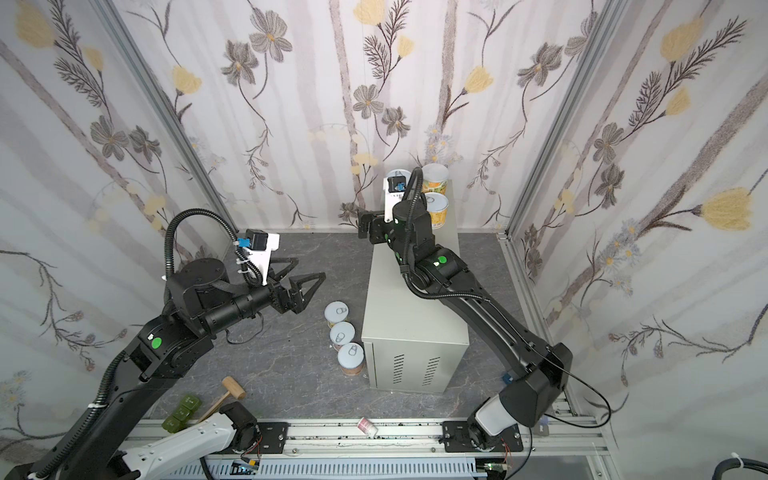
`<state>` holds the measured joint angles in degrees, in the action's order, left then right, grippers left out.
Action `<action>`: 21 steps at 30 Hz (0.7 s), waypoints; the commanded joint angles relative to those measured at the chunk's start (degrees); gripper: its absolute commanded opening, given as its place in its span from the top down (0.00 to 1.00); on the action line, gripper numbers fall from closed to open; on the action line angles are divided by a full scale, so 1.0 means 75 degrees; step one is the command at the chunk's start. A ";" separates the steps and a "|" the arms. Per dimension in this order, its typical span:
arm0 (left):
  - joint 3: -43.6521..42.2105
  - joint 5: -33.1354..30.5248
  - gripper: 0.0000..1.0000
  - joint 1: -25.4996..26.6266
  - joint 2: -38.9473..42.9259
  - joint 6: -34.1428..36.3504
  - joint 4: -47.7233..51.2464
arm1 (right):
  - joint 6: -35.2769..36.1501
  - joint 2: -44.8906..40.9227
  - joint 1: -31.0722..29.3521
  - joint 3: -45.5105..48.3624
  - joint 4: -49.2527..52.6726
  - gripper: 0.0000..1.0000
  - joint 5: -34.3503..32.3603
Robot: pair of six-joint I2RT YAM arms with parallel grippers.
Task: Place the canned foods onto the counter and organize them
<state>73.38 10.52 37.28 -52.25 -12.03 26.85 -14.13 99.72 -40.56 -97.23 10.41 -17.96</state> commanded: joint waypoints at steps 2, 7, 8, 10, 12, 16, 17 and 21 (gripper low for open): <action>-0.0022 -0.0184 0.00 -0.0013 0.0086 -0.0025 -0.0035 | -0.0484 0.0815 -0.0095 -0.0907 0.0585 0.00 -0.1666; 0.0044 -0.0206 0.00 -0.0004 0.0103 0.0010 0.0066 | -0.0597 0.1051 -0.0112 -0.0950 0.0540 0.00 -0.2275; 0.0048 -0.0217 0.00 -0.0013 0.0114 0.0011 0.0075 | -0.0607 0.1020 -0.0112 -0.0856 0.0475 0.00 -0.2368; 0.0036 -0.0247 0.00 -0.0007 0.0148 0.0008 0.0079 | -0.0566 0.0938 -0.0114 -0.0595 0.0250 0.00 -0.2400; 0.0003 -0.0255 0.00 -0.0009 0.0182 -0.0011 0.0047 | -0.0553 0.0890 -0.0112 -0.0415 0.0163 0.00 -0.2447; -0.0069 -0.0237 0.00 -0.0011 0.0200 -0.0025 -0.0018 | -0.0542 0.0878 -0.0072 -0.0337 0.0139 0.00 -0.2514; -0.0064 -0.0233 0.00 -0.0012 0.0203 -0.0036 -0.0017 | -0.0542 0.0867 -0.0046 -0.0337 0.0139 0.00 -0.2483; -0.0074 -0.0214 0.00 -0.0013 0.0236 -0.0036 -0.0007 | -0.0542 0.0839 0.0127 -0.0347 0.0124 0.00 -0.2315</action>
<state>72.95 9.04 37.28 -50.74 -12.03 27.77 -17.52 106.56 -40.16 -99.83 12.97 -34.94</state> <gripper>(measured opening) 0.997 0.995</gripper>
